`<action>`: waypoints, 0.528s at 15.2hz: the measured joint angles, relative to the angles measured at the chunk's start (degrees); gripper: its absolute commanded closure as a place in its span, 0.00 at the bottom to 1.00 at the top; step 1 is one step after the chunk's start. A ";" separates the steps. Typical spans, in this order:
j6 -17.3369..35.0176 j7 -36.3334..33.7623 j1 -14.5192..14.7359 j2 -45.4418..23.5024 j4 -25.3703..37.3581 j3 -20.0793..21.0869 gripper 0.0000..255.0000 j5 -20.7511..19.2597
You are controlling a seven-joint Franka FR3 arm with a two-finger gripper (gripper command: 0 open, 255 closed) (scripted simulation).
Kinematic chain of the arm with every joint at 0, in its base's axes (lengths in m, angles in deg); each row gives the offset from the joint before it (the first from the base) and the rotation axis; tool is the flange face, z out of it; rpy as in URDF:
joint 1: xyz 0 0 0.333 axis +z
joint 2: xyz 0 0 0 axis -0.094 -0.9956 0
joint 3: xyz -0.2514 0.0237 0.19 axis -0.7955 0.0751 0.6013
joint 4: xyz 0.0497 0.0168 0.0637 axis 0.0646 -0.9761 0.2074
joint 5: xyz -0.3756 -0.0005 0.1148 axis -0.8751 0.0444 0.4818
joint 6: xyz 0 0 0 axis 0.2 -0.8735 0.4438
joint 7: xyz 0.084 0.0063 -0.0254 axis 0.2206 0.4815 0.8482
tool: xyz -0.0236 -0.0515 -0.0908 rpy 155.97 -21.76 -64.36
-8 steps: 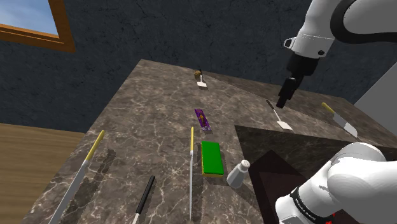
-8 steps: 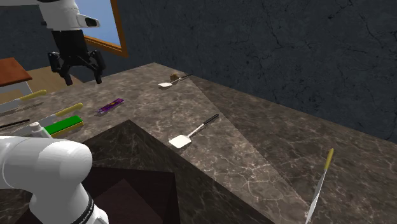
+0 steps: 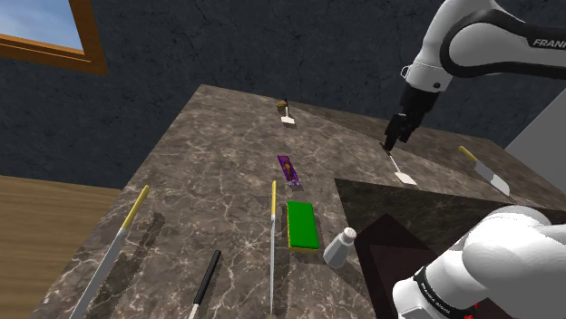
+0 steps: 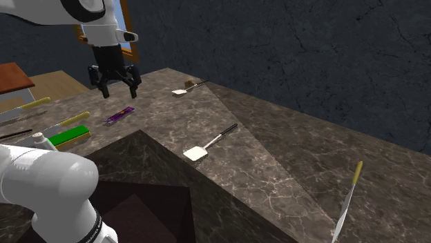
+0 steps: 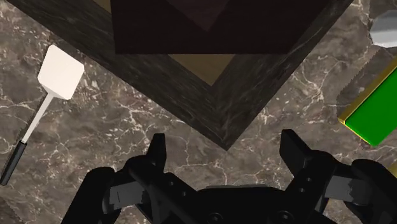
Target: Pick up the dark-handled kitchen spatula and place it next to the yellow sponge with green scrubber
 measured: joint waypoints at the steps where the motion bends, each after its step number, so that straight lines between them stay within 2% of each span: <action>1: 1.49 -0.27 -0.79 -0.71 -0.45 -0.65 0.00 -0.43; 8: 12.48 -1.65 -6.36 -8.10 -1.62 -5.85 0.00 -3.36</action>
